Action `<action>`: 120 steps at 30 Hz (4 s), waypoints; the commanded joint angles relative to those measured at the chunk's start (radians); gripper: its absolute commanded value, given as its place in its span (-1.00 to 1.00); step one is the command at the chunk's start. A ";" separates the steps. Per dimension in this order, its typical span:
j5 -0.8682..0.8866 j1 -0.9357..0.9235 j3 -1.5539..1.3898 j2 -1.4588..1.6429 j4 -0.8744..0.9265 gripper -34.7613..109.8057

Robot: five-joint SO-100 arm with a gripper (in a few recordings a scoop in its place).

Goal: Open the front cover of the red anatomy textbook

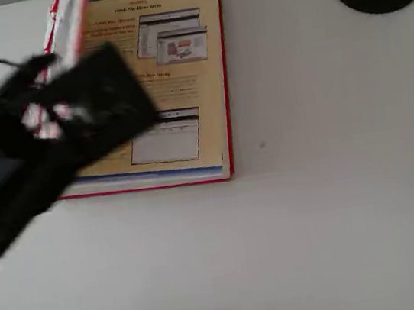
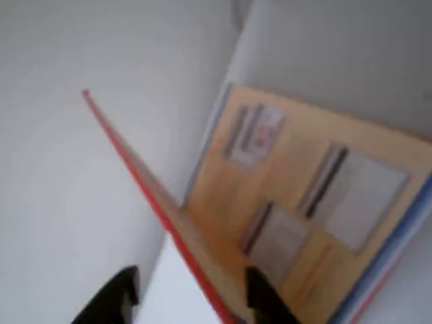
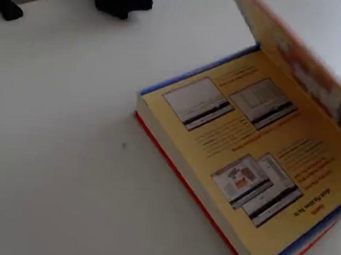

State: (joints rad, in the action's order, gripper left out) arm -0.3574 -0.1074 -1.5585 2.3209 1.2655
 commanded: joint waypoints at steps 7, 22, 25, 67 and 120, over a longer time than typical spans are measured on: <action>0.124 0.279 0.255 -0.092 0.089 -0.22; 0.161 0.744 0.640 -0.342 0.199 -0.12; 0.133 0.824 0.634 -0.376 0.218 -0.09; 0.169 -0.009 -1.206 0.862 -0.121 -0.52; 0.178 -0.011 -1.430 0.966 -0.060 -0.52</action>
State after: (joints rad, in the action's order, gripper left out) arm -0.1764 -0.1258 -2.9928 3.2750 1.2042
